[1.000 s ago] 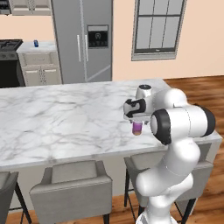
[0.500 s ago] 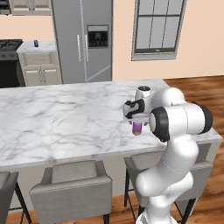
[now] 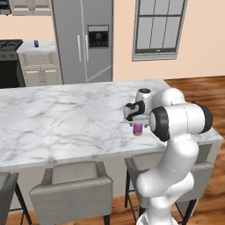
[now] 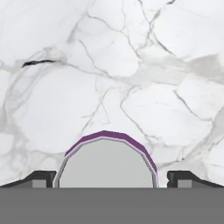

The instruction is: Four empty soda cans are scattered around the kitchen. Gather all the cans and cluster them next to the stove for recycling.

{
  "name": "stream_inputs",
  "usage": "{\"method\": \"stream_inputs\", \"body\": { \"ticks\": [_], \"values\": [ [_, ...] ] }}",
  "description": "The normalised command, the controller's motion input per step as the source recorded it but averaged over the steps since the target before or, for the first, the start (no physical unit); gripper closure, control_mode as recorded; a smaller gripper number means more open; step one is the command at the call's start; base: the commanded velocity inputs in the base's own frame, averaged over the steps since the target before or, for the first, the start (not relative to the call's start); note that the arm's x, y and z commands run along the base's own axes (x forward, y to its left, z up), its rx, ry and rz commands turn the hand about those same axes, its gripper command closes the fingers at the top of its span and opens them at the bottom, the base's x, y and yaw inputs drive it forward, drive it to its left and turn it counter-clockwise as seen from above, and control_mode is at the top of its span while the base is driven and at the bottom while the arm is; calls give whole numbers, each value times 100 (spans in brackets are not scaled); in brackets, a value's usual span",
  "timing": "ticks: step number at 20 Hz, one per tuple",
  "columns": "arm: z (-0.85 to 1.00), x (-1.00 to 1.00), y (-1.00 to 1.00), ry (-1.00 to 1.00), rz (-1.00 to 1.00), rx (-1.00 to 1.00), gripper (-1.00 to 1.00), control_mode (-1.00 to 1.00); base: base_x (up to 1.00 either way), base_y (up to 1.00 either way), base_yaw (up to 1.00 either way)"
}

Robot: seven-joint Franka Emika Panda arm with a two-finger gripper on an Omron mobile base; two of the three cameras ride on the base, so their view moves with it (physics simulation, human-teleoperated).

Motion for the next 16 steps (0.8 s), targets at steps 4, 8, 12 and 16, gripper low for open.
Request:
{"method": "stream_inputs", "body": {
  "ticks": [4,8,12,16],
  "values": [
    [0,0,0,0,0,0,100,-100,0,0,0],
    [0,0,0,0,0,0,100,-100,0,0,0],
    [9,-40,5,0,0,0,100,-100,0,0,0],
    [76,-100,-3,0,3,0,100,-100,0,0,0]
  ]
}}
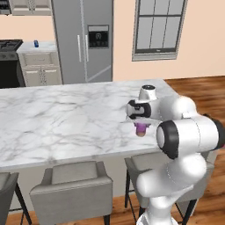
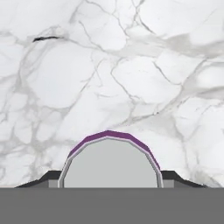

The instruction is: Four empty soda cans are scattered around the kitchen. Gather all the cans and cluster them next to the stove for recycling.

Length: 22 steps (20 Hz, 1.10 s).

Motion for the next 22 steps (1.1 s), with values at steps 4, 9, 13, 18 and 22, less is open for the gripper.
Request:
{"method": "stream_inputs", "body": {
  "ticks": [4,9,13,18,22],
  "values": [
    [100,-99,0,3,7,0,100,-100,0,0,0],
    [60,-92,7,0,10,0,100,-100,0,0,0],
    [15,-100,24,-11,13,0,100,-100,0,0,0],
    [29,-84,24,-11,10,0,100,-100,0,0,0],
    [44,-56,3,-9,7,0,100,-100,0,0,0]
  ]
}}
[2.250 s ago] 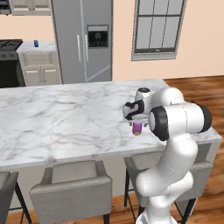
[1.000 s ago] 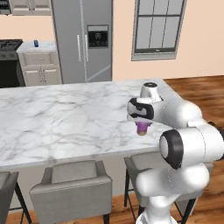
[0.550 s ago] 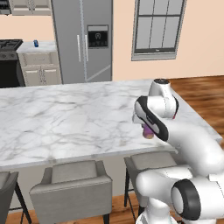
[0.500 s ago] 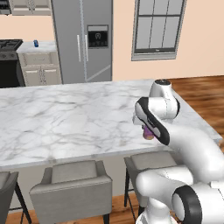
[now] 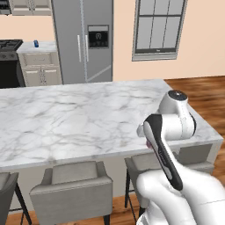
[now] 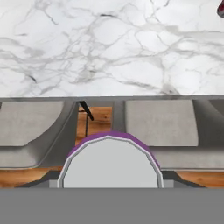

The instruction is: Four empty soda cans are scattered around the kitchen. Gather all the cans and cluster them next to the stove for recycling.

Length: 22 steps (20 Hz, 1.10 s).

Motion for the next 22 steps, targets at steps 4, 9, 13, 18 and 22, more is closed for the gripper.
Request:
{"method": "stream_inputs", "body": {
  "ticks": [4,9,13,18,22],
  "values": [
    [2,-8,0,-1,0,0,100,-100,0,0,0],
    [0,0,0,0,0,0,100,-100,0,0,0],
    [0,0,0,0,0,0,100,100,-8,7,0],
    [0,0,0,0,0,0,100,100,-36,83,0],
    [0,0,0,0,0,0,100,100,-28,100,-1]
  ]
}}
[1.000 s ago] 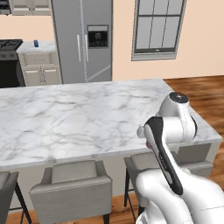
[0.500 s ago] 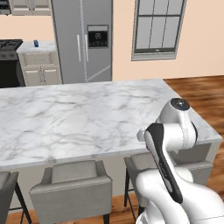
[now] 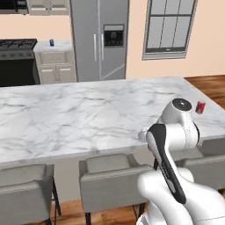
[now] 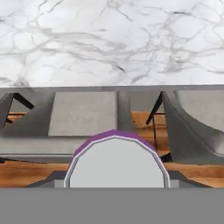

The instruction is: Four empty soda cans are scattered around the kitchen. Gather all the cans and cluster them next to the stove for recycling.

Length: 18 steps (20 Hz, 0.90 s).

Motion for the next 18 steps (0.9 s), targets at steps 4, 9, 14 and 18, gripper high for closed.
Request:
{"method": "stream_inputs", "body": {
  "ticks": [4,9,14,18],
  "values": [
    [0,0,0,0,0,0,100,100,-28,100,-2],
    [0,0,0,0,0,0,100,100,-30,100,-2],
    [0,0,0,0,0,0,100,100,-26,100,0],
    [0,0,0,0,0,0,100,100,-11,100,-1]
  ]
}}
